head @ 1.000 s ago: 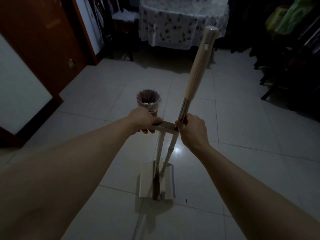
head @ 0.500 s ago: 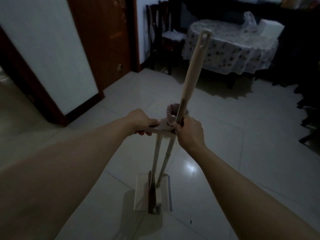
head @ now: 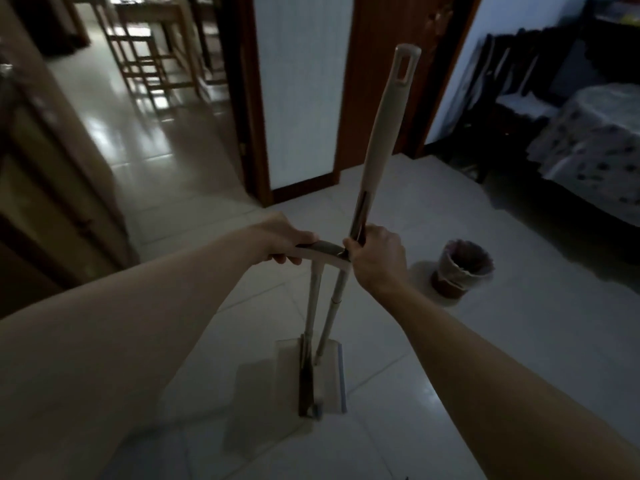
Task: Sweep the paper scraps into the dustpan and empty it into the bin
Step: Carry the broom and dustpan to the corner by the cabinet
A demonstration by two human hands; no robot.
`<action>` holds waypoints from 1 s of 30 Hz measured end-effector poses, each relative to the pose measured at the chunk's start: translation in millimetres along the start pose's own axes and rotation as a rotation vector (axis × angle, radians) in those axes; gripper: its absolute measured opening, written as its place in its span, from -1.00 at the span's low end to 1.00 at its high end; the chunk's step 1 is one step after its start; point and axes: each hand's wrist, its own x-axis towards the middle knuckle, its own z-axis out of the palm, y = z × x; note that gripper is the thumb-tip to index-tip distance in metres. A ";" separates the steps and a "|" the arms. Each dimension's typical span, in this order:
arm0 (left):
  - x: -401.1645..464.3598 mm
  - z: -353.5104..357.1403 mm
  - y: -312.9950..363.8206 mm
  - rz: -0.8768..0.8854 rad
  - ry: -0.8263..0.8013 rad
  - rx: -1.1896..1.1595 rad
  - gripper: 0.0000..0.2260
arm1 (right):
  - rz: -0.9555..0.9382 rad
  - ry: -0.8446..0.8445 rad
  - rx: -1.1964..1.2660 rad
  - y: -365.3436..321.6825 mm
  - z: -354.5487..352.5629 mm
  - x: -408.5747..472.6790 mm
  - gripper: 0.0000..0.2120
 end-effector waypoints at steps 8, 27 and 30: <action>-49.3 -62.5 -97.1 -0.132 0.139 -0.088 -0.62 | -0.163 -0.142 0.055 -83.2 65.6 -39.0 -0.75; -228.0 -181.6 -333.7 -0.441 0.414 -0.174 -0.67 | -0.494 -0.416 0.011 -291.5 214.8 -192.1 -0.78; -245.5 -195.4 -362.3 -0.488 0.438 -0.202 -0.67 | -0.548 -0.466 0.013 -317.6 235.9 -204.8 -0.79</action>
